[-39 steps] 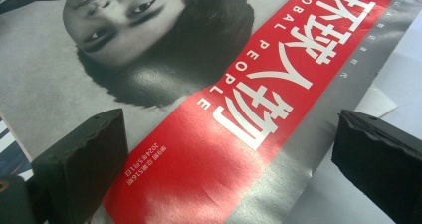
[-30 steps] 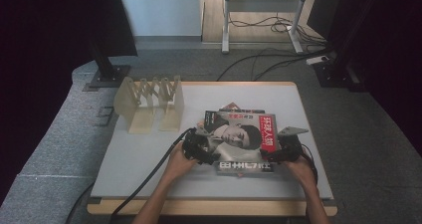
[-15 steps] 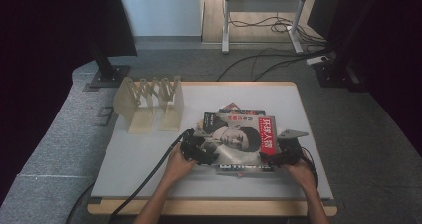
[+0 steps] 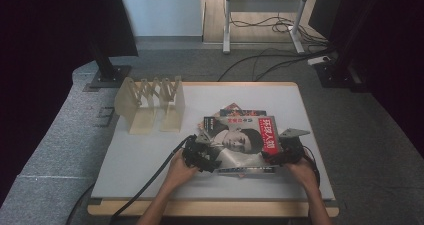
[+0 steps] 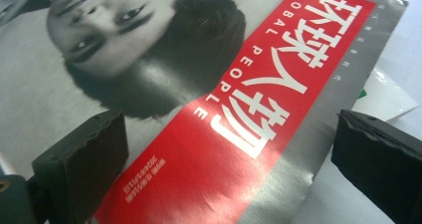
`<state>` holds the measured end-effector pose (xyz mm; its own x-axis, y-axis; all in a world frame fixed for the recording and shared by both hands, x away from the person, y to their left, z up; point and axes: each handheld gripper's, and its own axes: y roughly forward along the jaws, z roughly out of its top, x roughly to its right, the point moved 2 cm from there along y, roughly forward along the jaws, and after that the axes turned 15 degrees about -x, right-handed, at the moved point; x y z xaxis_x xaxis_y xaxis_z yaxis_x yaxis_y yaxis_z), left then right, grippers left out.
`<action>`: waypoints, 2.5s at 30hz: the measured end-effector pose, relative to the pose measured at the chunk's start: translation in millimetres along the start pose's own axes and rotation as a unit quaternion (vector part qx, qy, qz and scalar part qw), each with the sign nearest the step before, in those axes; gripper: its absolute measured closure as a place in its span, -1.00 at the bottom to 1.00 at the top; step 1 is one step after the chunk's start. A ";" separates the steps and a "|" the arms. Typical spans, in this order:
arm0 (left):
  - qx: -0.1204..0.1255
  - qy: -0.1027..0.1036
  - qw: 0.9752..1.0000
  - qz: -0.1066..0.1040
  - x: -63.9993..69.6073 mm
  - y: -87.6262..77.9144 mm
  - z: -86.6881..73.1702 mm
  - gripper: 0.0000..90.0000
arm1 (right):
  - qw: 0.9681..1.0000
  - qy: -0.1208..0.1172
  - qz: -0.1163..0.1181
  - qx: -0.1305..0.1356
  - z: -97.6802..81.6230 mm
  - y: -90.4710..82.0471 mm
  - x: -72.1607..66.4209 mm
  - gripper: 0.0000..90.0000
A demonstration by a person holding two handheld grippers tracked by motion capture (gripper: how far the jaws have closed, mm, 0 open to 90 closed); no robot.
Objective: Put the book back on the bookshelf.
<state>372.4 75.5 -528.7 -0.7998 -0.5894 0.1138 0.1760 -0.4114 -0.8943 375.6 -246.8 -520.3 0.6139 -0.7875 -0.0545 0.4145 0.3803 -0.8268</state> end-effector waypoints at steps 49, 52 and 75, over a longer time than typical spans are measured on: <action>0.005 0.052 0.998 0.048 -54.5 -4.9 91.5 -0.98 | 1.000 0.000 -0.022 0.009 -36.8 -34.9 -16.2 -0.95; 0.002 0.046 0.998 0.042 -61.5 3.5 92.8 -0.99 | 1.000 0.000 -0.021 0.009 -37.7 -33.8 -18.2 -0.95; -0.008 0.044 0.999 0.021 -60.1 11.9 85.8 -1.00 | 0.999 0.007 -0.045 -0.001 -38.9 -24.6 -11.6 -1.00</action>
<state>471.8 46.4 -509.1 -0.8394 -0.5422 0.0388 0.2014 -0.3766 -0.9042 332.2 -265.9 -521.1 0.5648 -0.8252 0.0133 0.4667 0.3060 -0.8298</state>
